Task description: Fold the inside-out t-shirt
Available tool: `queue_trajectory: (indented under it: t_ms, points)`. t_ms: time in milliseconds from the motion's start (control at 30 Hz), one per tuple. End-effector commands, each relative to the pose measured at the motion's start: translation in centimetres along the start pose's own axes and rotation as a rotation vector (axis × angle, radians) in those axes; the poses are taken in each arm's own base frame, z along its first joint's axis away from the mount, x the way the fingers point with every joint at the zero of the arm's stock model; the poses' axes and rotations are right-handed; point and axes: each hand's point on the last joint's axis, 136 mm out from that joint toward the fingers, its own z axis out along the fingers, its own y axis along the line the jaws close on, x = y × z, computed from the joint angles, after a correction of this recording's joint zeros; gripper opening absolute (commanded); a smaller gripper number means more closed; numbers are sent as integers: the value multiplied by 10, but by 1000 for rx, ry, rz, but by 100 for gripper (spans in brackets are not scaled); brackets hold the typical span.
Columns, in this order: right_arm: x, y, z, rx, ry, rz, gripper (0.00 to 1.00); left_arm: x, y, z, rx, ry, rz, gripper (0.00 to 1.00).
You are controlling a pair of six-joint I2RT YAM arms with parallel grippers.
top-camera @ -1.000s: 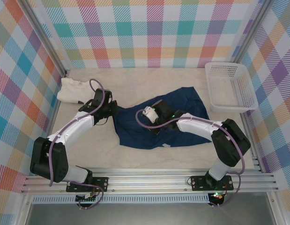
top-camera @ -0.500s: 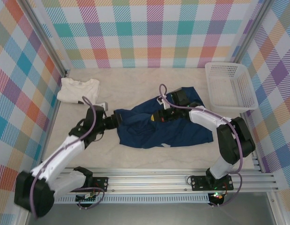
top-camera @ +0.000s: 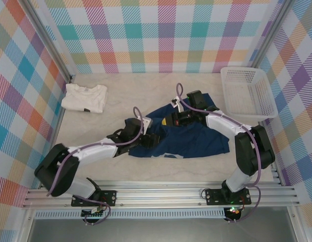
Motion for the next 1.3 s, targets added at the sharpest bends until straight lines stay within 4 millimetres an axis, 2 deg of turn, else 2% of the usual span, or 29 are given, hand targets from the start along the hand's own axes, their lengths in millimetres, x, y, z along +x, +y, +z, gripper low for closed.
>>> queue_trajectory:
  t_ms: [0, 33, 67, 100, 167, 233, 267, 333, 467, 567, 633, 700, 767, 800, 867, 900, 933, 967, 1033, 1100, 1200, 1267]
  points:
    - [4, 4, -4, -19, 12, -14, 0, -56, -20, 13, 49, -164, 36, 46]
    - [6, 1, -6, 10, 10, -23, 0, -61, -24, 19, 71, -153, 27, 29]
    - [5, -6, -10, 72, -2, -41, 0, -62, -29, 24, 106, -122, 20, 7]
    - [5, -16, -16, 158, -19, -53, 4, -63, -30, 25, 134, -91, -4, 0]
    - [7, -53, -40, 488, -61, -92, 20, -55, -40, 15, 256, 20, -94, 0]
    - [11, -70, -61, 743, -96, -186, 31, -44, -46, -1, 322, 125, -178, 0]
    - [14, -67, -64, 779, -122, -226, 37, -39, -47, -10, 327, 159, -205, 0]
    - [21, -55, -59, 753, -175, -295, 45, -33, -47, -21, 317, 202, -241, 0]
    - [44, -28, -39, 636, -218, -389, 54, -29, -48, -33, 309, 245, -280, 0]
    - [61, -26, -21, 616, -208, -396, 62, -27, -48, -37, 300, 273, -293, 0]
    - [65, -27, -8, 609, -201, -395, 69, -29, -48, -39, 301, 274, -295, 0]
    - [64, -32, 1, 634, -202, -384, 71, -30, -49, -42, 304, 276, -296, 0]
    - [60, -47, 4, 699, -202, -364, 68, -31, -49, -46, 313, 274, -297, 0]
    - [57, -49, 5, 708, -202, -371, 62, -32, -48, -49, 318, 271, -299, 0]
    - [50, -47, 11, 664, -192, -384, 35, -34, -43, -55, 324, 256, -313, 0]
    - [48, -43, 12, 617, -187, -382, 24, -36, -40, -58, 320, 244, -319, 0]
    - [46, -36, 10, 555, -186, -379, 14, -36, -34, -61, 311, 236, -329, 0]
    - [45, -30, 7, 502, -188, -381, 9, -35, -28, -64, 298, 228, -340, 0]
    - [48, 1, -3, 278, -188, -402, 2, -31, -11, -66, 239, 212, -358, 0]
    - [57, 35, -12, 64, -174, -419, 0, -24, 5, -63, 153, 206, -353, 0]
    - [66, 64, -18, -108, -154, -425, 0, -21, 16, -57, 105, 195, -344, 0]
    - [66, 74, -21, -176, -159, -427, 0, -22, 20, -55, 75, 174, -337, 17]
